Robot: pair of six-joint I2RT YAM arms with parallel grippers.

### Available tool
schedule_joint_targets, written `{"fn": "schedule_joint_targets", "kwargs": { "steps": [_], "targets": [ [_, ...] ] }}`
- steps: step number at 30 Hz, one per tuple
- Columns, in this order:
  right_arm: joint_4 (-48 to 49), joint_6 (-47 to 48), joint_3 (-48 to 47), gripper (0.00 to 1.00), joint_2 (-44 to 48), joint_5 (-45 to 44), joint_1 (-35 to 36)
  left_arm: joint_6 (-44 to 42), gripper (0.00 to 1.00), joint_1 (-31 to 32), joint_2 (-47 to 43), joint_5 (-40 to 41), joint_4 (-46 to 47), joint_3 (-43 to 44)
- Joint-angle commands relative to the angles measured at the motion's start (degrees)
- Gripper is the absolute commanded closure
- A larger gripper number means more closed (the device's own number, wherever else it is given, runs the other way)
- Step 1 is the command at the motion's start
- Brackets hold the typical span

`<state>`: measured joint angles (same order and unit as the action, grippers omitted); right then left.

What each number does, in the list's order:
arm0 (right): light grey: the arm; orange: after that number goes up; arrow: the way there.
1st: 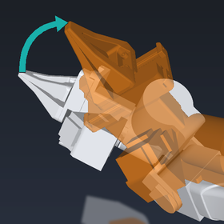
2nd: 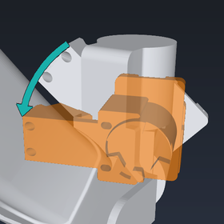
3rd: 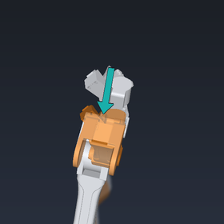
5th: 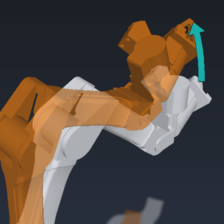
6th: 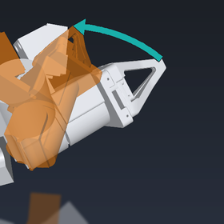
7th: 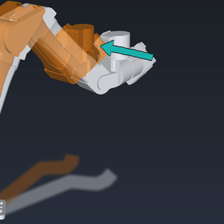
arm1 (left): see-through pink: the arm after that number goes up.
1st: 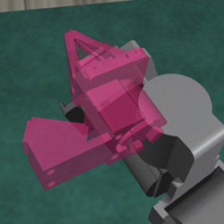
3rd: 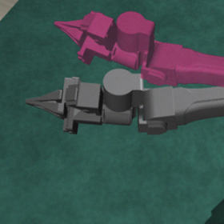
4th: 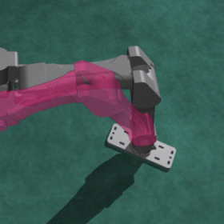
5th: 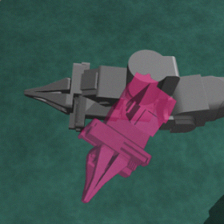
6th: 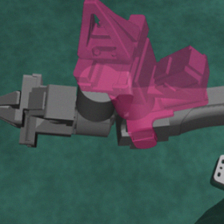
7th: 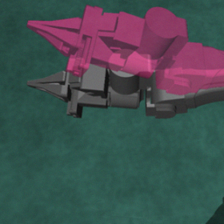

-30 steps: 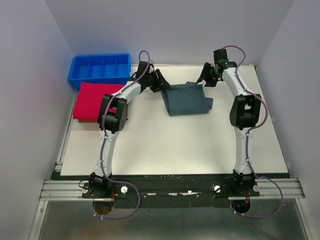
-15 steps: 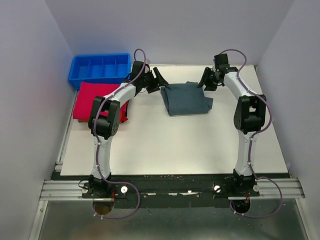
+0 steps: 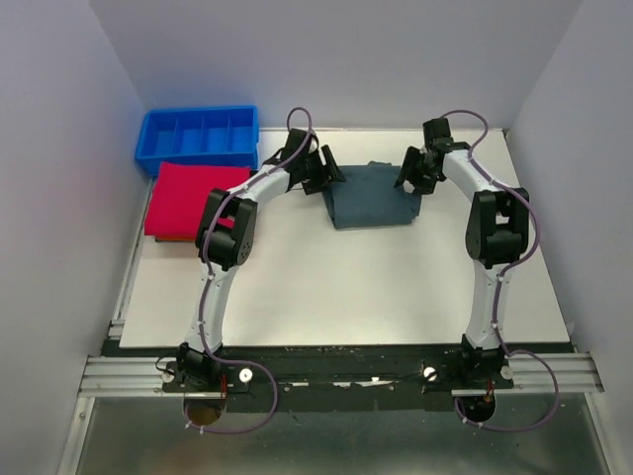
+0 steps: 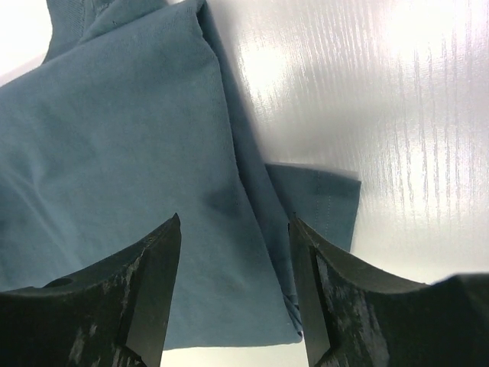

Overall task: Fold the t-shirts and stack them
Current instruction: Fold the long partially folded tshirt into a neat square

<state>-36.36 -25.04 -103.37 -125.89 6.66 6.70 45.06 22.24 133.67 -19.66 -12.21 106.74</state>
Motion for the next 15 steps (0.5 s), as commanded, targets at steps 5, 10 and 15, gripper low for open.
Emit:
{"fn": "schedule_joint_targets", "kwargs": {
  "steps": [5, 10, 15],
  "targets": [
    [-2.1, 0.3, 3.0, 0.34, 0.1, -1.6, 2.8, -1.8, 0.45, 0.0, 2.7, 4.4, -5.5, 2.3],
    [2.5, -0.4, 13.7, 0.34, 7.0, -0.8, 4.5, -2.9, 0.82, -0.1, 1.3, 2.7, -4.1, -0.6],
    [6.7, -1.0, 26.5, 0.35, 16.3, -0.8, 5.6, -4.0, 0.93, -0.1, -3.1, 0.1, -0.5, -7.9]
  ]
}}
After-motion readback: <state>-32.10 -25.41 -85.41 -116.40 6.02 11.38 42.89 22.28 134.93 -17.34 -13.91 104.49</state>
